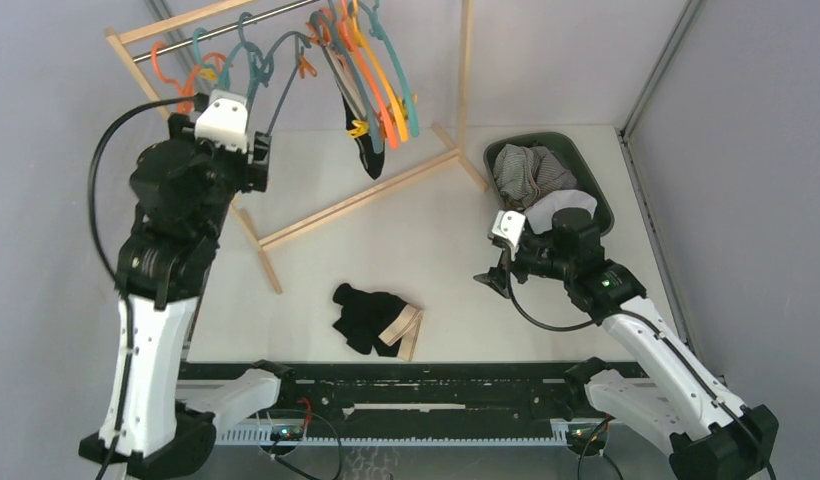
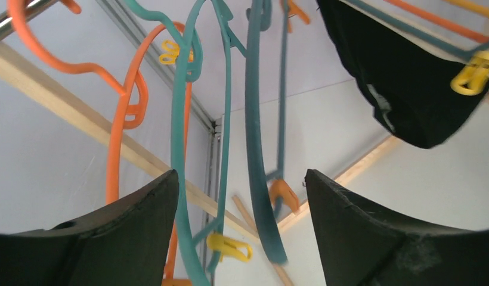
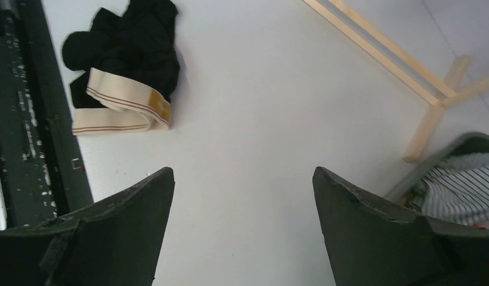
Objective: Remove the underwear clipped to the hanger
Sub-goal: Place the hanger at the clothesline.
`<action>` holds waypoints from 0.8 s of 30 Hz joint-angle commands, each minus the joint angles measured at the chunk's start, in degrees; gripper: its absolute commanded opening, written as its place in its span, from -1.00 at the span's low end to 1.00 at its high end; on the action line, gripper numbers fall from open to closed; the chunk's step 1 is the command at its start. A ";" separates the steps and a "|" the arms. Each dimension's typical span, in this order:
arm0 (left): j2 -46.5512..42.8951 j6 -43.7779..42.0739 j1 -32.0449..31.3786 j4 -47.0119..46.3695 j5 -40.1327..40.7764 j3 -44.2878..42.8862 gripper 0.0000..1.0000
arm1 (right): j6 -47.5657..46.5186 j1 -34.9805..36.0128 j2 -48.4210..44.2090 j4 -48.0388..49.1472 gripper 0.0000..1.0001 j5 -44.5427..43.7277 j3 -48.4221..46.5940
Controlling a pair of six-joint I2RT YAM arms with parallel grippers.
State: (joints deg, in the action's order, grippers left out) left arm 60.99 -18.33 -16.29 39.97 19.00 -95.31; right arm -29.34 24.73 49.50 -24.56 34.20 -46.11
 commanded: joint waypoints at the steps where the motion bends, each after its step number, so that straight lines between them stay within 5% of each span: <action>1: -7.67 1.91 0.47 2.36 -8.03 2.34 0.67 | 1.79 3.48 2.20 3.93 0.71 3.49 0.10; 10: -21.72 -2.54 0.47 5.14 -21.55 16.55 0.92 | -0.54 14.63 10.75 10.76 0.74 3.69 -1.05; 24: -28.38 -3.39 1.99 5.37 -24.77 23.52 0.97 | -2.99 30.43 36.71 10.03 0.73 -5.16 -11.26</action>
State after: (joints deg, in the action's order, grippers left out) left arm 33.61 -21.17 -15.20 47.18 -3.09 -71.94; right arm -31.20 52.05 81.49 -15.94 32.62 -53.17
